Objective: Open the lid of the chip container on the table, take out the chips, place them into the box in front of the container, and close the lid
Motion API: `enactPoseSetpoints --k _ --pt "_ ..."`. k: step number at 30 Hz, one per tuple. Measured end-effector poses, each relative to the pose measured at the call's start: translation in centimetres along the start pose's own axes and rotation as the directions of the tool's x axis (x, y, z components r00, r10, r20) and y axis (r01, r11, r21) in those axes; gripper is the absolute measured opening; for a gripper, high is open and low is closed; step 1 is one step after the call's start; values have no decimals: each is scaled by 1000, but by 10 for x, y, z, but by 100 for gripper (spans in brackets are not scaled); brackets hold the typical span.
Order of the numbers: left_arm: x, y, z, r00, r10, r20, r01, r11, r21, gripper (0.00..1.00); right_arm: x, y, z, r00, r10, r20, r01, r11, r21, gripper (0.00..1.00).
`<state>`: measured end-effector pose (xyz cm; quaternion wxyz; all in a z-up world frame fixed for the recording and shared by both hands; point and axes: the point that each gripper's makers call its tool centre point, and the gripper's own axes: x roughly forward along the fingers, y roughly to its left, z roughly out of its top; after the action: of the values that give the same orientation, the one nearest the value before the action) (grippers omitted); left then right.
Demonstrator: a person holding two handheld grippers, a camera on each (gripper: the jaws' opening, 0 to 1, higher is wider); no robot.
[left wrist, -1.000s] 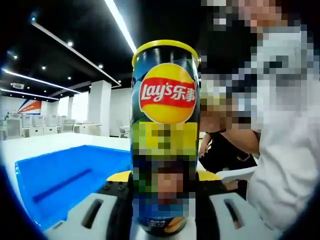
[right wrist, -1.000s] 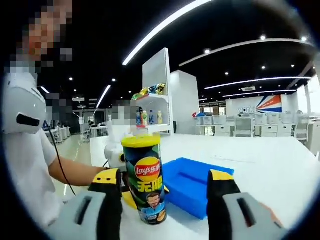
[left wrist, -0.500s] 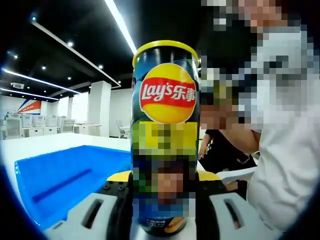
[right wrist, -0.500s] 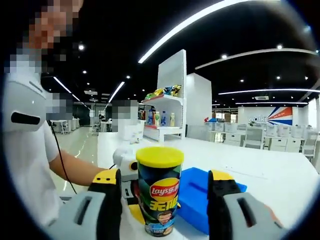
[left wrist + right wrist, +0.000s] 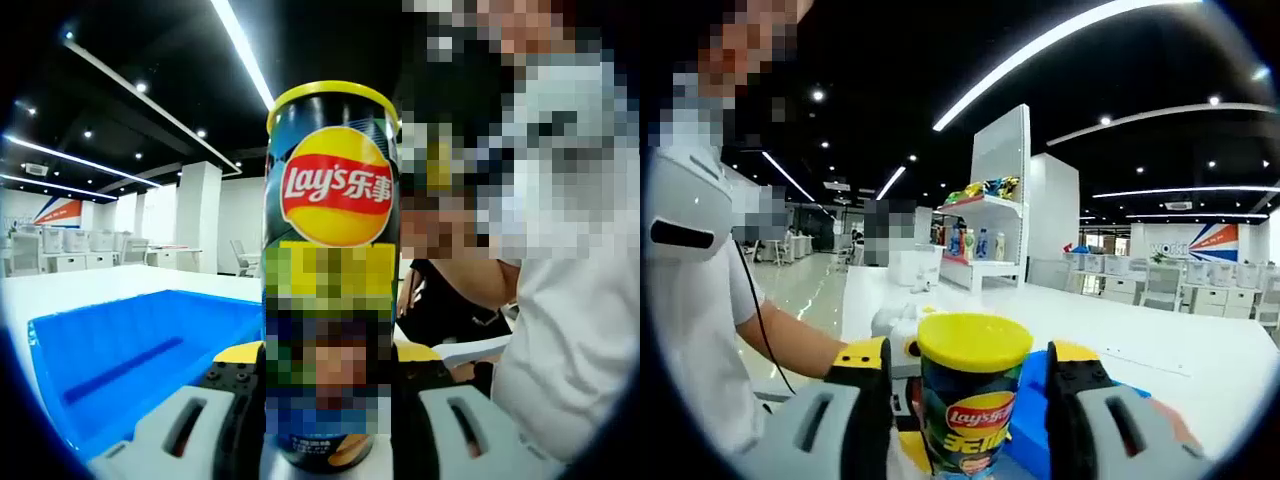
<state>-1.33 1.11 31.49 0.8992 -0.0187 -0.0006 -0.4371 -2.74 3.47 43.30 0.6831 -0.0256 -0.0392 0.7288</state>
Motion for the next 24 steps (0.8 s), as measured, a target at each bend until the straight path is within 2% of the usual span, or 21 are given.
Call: enactPoseSetpoints --k 3,5,11,14,24 --pt "0 0 0 1000 -2 1 2 1000 -2 48 3 0 -3 1000 4 -18 -4 1000 12 57" --pt "0 0 0 1000 -3 3 3 1000 -4 48 5 1 0 1000 7 0 -7 1000 13 55" --pt "-1 0 0 1000 -3 -6 3 1000 -2 48 10 -4 1 1000 -5 1 5 1000 10 47" --pt "-1 1 0 1000 -4 -13 4 1000 -2 48 11 -4 1 1000 0 3 0 1000 11 47" --pt "-1 2 -1 1000 -4 -19 4 1000 2 48 16 -4 1 1000 -4 0 4 997 -72 48"
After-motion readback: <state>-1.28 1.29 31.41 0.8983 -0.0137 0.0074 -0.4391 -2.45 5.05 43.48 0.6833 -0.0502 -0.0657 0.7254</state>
